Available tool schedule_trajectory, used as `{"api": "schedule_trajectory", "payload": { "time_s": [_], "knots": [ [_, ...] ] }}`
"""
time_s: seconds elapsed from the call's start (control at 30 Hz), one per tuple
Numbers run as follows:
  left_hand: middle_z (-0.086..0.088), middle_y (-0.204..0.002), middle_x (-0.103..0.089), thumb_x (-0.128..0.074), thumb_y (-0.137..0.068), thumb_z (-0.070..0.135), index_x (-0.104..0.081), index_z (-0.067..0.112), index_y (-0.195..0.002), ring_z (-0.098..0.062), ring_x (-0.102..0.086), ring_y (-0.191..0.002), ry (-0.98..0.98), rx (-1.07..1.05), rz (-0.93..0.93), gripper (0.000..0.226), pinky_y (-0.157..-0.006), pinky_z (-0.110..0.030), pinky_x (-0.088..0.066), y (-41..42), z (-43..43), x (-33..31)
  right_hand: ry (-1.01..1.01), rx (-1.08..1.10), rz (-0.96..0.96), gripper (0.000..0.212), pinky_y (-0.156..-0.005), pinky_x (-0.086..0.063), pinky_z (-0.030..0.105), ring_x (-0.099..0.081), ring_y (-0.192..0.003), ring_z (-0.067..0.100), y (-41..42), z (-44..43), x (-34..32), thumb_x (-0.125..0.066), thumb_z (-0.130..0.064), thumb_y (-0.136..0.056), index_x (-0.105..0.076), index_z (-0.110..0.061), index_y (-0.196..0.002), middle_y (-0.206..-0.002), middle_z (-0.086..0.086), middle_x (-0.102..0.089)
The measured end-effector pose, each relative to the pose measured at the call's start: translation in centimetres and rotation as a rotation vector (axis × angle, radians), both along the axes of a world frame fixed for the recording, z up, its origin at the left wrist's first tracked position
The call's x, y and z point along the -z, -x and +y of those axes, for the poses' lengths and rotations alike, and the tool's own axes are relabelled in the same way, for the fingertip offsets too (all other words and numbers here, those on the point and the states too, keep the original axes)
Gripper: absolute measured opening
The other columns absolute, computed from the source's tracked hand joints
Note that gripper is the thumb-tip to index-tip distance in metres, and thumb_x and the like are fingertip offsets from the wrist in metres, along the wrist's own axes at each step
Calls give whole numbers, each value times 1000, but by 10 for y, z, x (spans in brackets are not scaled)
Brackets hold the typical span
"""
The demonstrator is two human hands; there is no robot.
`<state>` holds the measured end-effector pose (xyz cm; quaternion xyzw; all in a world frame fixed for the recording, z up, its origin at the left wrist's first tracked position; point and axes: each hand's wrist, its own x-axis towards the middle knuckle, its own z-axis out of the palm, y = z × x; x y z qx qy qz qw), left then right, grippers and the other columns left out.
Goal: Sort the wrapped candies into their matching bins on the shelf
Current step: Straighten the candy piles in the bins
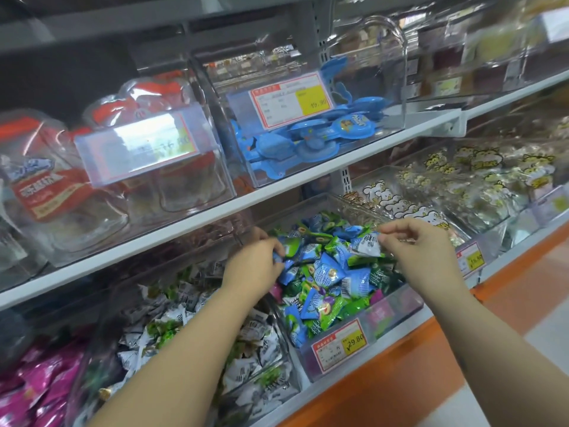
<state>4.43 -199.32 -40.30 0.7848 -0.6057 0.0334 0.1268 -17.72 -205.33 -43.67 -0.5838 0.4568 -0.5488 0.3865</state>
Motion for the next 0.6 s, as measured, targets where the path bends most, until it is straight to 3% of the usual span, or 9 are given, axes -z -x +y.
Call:
{"api": "schedule_trajectory", "payload": {
  "time_s": [0.1, 0.17, 0.23, 0.37, 0.6],
  "knots": [
    [5, -132, -36, -67, -85, 38, -64, 31, -110, -16, -53, -109, -183, 2, 48, 27, -92, -28, -43, -7, -2, -3, 2, 14, -8, 15, -58, -40, 21, -56, -65, 12, 4, -1, 0, -68, -8, -83, -64, -20, -77, -70, -3, -60],
    [9, -137, -33, -68, -84, 41, -63, 35, -108, -13, -53, -109, -139, 40, 23, 25, -88, -27, -43, -1, 1, -6, 10, 5, -5, 15, -56, -39, 20, -55, -64, 12, 6, 0, -1, -68, -8, -84, -64, -20, -77, -70, -2, -60],
    [13, -131, -34, -66, -84, 44, -63, 39, -100, -13, -51, -107, -56, 110, -75, 17, -86, -30, -41, 9, 6, -7, 10, -5, 3, 15, -56, -40, 22, -57, -65, 14, 5, 1, -2, -69, -8, -83, -64, -21, -77, -71, -2, -62],
    [9, -111, -33, -65, -82, 49, -68, 39, -100, -18, -26, -124, -192, 171, -166, 21, -108, -46, -18, 28, 8, -2, 10, -37, 37, 13, -59, -41, 19, -59, -67, 11, 0, 2, -4, -70, -8, -83, -64, -20, -79, -71, -3, -62],
    [0, -120, -37, -67, -84, 41, -69, 31, -96, -27, -21, -129, -253, 104, -280, 15, -109, -56, -11, 37, 0, 2, 0, -123, 52, 12, -60, -39, 23, -55, -63, 14, -7, 6, -6, -69, -8, -82, -66, -19, -79, -72, 5, -66]
  ]
}}
